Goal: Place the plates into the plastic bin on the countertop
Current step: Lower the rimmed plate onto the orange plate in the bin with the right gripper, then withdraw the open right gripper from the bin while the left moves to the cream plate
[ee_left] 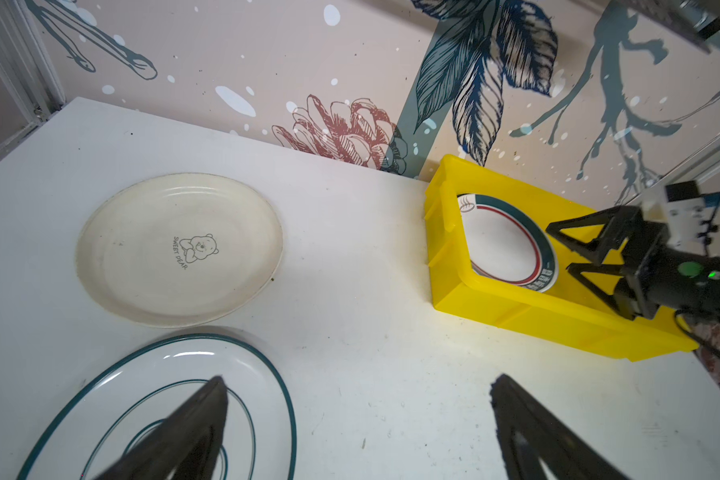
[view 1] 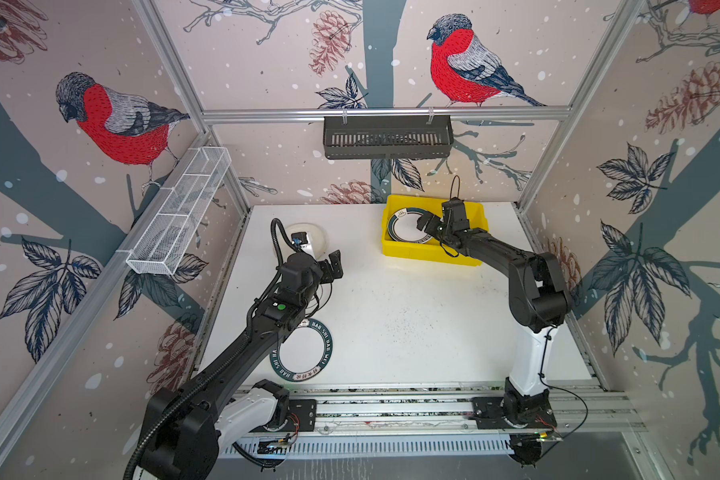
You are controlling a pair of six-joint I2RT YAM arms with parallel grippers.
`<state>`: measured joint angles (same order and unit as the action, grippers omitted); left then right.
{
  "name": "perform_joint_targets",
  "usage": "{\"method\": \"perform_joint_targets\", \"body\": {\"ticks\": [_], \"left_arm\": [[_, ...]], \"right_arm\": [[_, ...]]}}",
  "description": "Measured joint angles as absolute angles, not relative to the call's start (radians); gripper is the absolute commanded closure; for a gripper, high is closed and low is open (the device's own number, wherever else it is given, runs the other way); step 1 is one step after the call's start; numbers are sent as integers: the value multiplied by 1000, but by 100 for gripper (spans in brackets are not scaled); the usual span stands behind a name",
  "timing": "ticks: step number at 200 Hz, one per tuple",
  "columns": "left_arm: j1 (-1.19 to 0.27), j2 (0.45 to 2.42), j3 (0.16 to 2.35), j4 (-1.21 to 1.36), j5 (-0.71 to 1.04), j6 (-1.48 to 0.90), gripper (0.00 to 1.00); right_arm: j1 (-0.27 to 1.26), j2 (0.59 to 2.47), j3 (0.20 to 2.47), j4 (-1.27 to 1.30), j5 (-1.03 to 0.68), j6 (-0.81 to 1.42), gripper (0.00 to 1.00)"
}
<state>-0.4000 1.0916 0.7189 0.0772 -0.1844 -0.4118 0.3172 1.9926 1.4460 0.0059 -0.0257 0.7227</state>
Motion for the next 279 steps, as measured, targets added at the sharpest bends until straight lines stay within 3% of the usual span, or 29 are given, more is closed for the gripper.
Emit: {"method": "perform_joint_targets", "body": {"ticks": [75,169,279], "left_arm": [[-399,1123,764,36,-266,-384,2],[-350,1196,772,52,-286,-424,2],[-113,1391,775,118,-73,-559,2]], "right_arm": [[341,1666,1228,48,104,680,0],[347,1168,882,148,137,639,0],[282,884,557,290,51,607,0]]}}
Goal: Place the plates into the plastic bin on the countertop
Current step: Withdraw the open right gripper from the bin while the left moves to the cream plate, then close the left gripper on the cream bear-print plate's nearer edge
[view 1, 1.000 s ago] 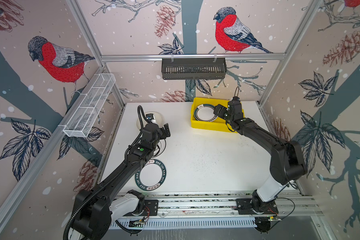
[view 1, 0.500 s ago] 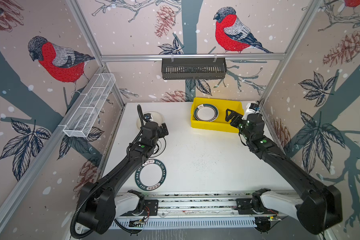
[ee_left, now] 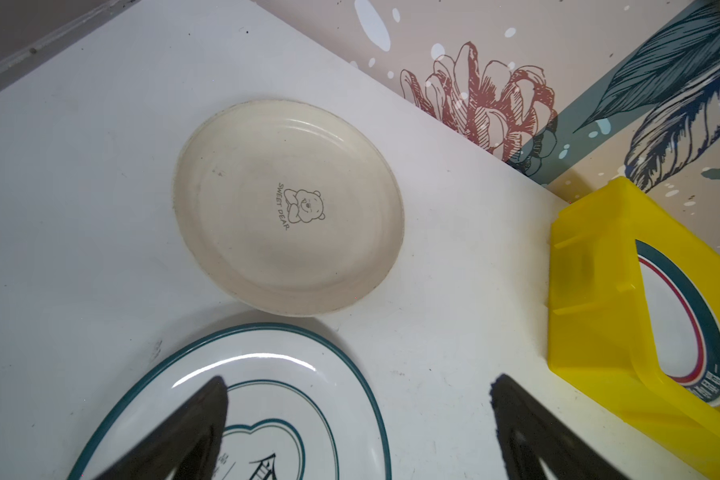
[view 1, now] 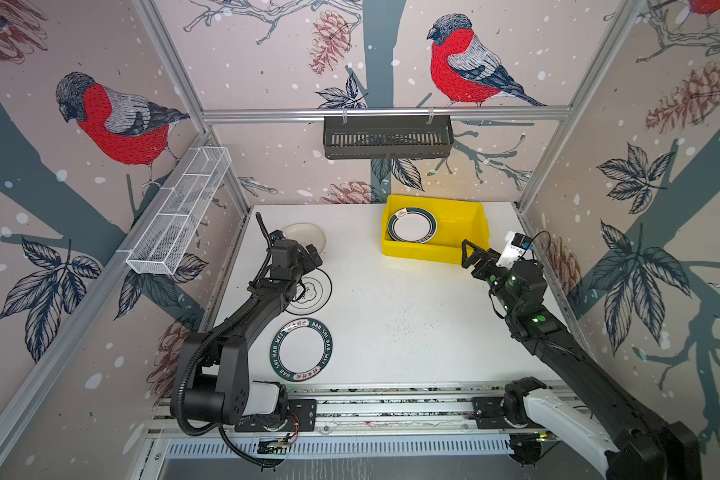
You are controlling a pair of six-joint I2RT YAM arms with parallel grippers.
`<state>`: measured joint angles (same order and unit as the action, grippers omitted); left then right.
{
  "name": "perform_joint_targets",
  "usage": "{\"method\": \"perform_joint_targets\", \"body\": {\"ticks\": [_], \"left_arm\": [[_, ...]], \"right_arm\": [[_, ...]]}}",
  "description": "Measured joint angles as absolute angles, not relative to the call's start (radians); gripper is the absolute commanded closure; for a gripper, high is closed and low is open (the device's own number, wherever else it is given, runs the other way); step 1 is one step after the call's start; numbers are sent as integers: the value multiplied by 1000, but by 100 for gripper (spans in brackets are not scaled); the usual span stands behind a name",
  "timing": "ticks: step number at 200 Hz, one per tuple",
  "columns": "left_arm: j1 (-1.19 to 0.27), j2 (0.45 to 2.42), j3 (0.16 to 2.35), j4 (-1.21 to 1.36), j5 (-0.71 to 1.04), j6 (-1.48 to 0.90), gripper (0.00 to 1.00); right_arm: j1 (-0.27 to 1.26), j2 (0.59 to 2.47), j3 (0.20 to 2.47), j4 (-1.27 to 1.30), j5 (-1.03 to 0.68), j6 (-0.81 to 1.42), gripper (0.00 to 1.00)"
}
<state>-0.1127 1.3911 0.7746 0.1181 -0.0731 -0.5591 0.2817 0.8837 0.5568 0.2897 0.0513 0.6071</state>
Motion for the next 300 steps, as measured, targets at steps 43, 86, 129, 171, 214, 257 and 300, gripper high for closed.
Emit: {"method": "perform_joint_targets", "body": {"ticks": [43,86,129,171,214,257,300], "left_arm": [[-70,1464,802,123,-87,-559,2],[-22,1554,866,96,-135,-558,2],[-2,1641,949,66,-173,-541,11],[53,1702,981,55,-157,-542,19],[79,1760,1032,40,-131,-542,30],[92,1818,1077,26,-131,-542,42],[100,1874,1120,1,-128,-542,51]], "right_arm": [[241,830,514,304,13,619,0],[241,837,512,303,-118,576,0],[241,850,511,284,-179,570,0],[241,858,505,277,-210,570,0],[242,881,508,276,-231,573,0],[243,899,517,261,-233,573,0],[243,900,526,236,-223,572,0]]}}
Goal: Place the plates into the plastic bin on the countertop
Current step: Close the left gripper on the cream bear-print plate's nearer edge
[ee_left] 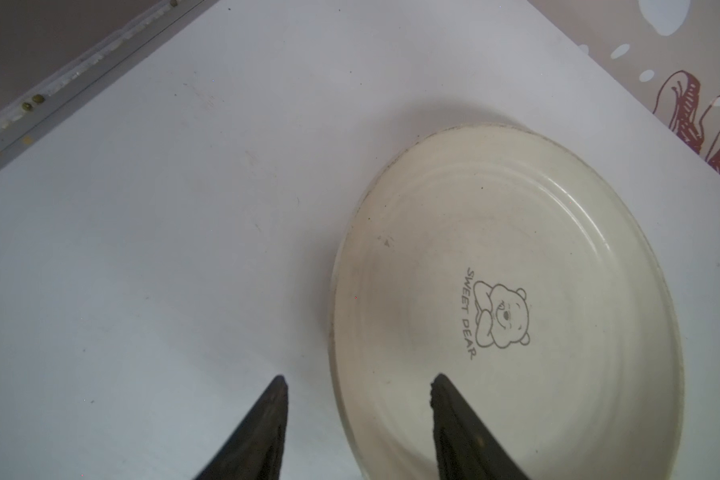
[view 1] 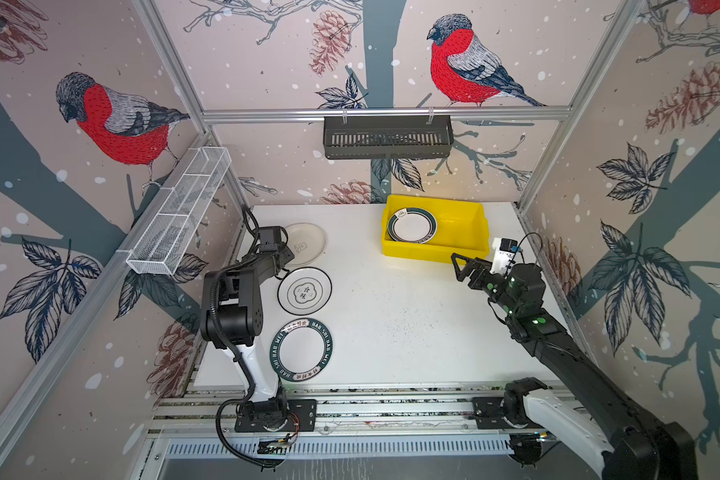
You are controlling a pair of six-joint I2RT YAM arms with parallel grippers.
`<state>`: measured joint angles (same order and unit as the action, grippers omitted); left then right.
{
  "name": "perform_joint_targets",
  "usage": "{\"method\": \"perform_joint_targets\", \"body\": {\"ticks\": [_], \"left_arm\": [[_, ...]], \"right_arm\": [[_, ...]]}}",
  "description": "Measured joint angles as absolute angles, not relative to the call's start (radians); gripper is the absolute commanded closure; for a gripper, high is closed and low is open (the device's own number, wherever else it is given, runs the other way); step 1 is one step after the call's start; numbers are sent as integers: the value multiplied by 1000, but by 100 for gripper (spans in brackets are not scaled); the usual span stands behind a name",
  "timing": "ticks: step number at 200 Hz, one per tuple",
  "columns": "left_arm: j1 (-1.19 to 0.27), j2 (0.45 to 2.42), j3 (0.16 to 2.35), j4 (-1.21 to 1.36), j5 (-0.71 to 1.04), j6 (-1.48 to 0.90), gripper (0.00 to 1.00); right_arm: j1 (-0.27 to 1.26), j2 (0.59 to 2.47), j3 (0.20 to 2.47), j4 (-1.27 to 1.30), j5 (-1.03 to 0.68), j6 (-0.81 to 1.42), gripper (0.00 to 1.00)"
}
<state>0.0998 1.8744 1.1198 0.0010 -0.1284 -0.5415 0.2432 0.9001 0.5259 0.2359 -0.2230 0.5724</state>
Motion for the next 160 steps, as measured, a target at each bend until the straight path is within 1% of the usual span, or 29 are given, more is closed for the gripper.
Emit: {"method": "perform_joint_targets", "body": {"ticks": [27,84,111,160], "left_arm": [[104,1905,1139,-9,-130,-524,55],[121,1943,1171,-30,-122,-518,57],[129,1966,1197,-47,-121,-516,67],[139,2010,1246,-88,-105,-500,68]], "right_arm": [[243,899,527,221,-214,572,0],[241,899,529,202,-187,572,0],[241,898,529,189,-182,573,0],[241,898,530,180,-182,573,0]]}}
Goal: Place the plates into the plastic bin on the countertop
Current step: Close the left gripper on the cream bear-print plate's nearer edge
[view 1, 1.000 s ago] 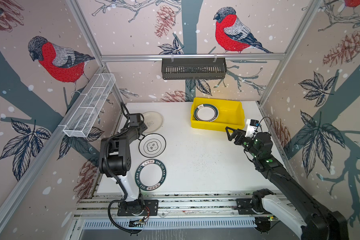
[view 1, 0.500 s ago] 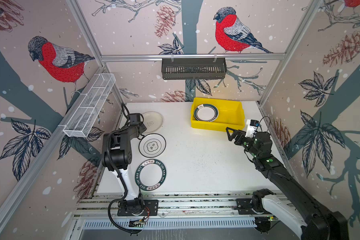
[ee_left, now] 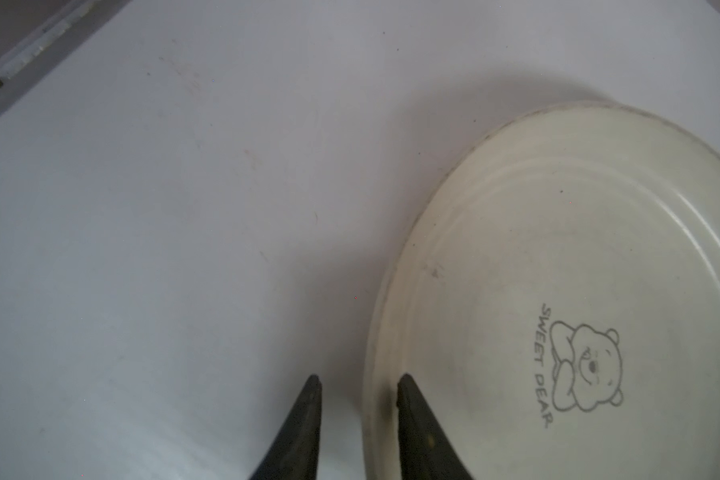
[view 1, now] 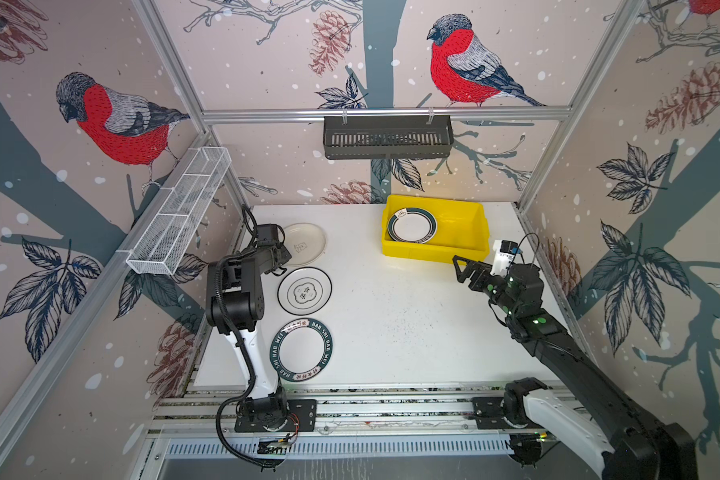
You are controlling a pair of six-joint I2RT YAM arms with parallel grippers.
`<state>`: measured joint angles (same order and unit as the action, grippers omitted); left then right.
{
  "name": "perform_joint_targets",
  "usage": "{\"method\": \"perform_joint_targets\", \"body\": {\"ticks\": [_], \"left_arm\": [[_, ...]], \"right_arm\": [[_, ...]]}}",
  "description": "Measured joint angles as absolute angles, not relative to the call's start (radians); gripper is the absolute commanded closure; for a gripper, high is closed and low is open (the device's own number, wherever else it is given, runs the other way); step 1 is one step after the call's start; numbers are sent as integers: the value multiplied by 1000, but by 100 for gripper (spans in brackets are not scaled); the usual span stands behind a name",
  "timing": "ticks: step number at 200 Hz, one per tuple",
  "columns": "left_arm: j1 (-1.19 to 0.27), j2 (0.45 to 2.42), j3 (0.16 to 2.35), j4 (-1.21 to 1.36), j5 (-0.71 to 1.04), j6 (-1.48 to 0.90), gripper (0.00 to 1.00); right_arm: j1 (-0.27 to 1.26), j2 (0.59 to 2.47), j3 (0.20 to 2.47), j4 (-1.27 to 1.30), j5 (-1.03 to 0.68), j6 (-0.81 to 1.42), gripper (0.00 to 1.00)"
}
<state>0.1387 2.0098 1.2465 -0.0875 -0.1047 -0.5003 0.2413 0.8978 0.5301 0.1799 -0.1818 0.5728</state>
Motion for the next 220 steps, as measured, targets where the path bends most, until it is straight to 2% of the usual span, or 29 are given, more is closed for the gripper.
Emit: {"method": "perform_joint_targets", "body": {"ticks": [68,167,220], "left_arm": [[141,2039,1302,-123,-80,-496,81],[143,2082,1382,-155,-75,-471,89],[143,2100,1424,-167,-44,-464,100]], "right_arm": [[241,896,535,169,-182,572,0],[241,899,536,160,-178,573,0],[241,899,537,158,-174,573,0]]}}
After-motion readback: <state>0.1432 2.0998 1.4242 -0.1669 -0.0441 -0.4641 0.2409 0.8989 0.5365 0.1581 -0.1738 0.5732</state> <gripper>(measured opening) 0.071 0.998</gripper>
